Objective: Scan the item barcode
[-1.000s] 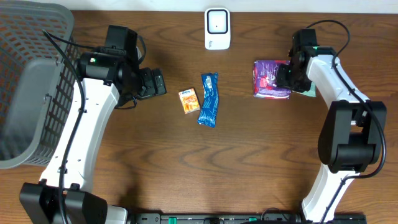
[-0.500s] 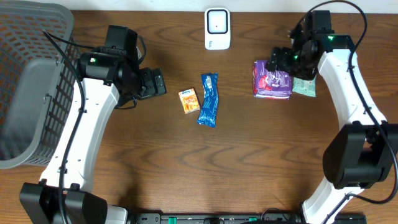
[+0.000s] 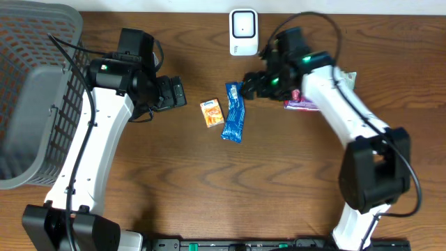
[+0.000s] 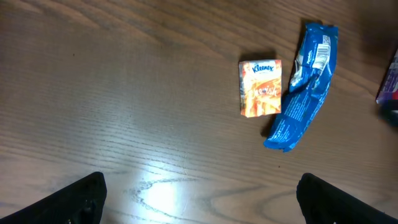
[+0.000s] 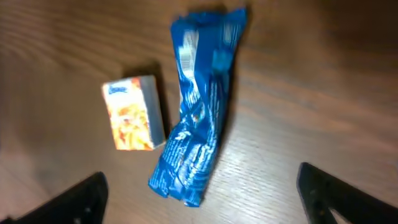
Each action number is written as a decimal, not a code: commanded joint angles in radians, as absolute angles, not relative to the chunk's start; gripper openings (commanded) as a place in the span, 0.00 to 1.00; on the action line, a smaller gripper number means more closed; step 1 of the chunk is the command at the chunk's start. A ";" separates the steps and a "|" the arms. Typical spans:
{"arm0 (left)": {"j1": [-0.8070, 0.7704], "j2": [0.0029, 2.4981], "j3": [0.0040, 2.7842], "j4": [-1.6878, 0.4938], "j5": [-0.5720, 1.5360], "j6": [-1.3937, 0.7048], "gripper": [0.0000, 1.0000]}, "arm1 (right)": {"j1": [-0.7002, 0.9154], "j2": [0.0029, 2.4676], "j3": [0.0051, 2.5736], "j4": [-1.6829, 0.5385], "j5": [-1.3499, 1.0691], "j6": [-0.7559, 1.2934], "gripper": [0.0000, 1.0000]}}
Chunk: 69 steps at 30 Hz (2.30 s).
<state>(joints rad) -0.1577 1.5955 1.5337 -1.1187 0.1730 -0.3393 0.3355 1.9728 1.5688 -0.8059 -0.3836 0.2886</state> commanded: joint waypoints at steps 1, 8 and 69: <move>-0.154 1.600 1.539 -1.122 0.163 -0.333 0.98 | 0.386 2.004 1.526 -0.794 -0.295 0.389 0.82; -0.154 1.600 1.539 -1.122 0.163 -0.333 0.98 | 0.366 1.978 1.554 -0.805 -0.289 0.385 0.91; -0.154 1.600 1.539 -1.122 0.163 -0.333 0.98 | -0.340 2.101 1.259 -0.422 -0.373 0.242 0.01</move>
<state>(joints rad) -0.1581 1.5955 1.5337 -1.1191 0.1734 -0.3393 -0.3470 2.0609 1.2896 -0.3809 -0.4179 0.2516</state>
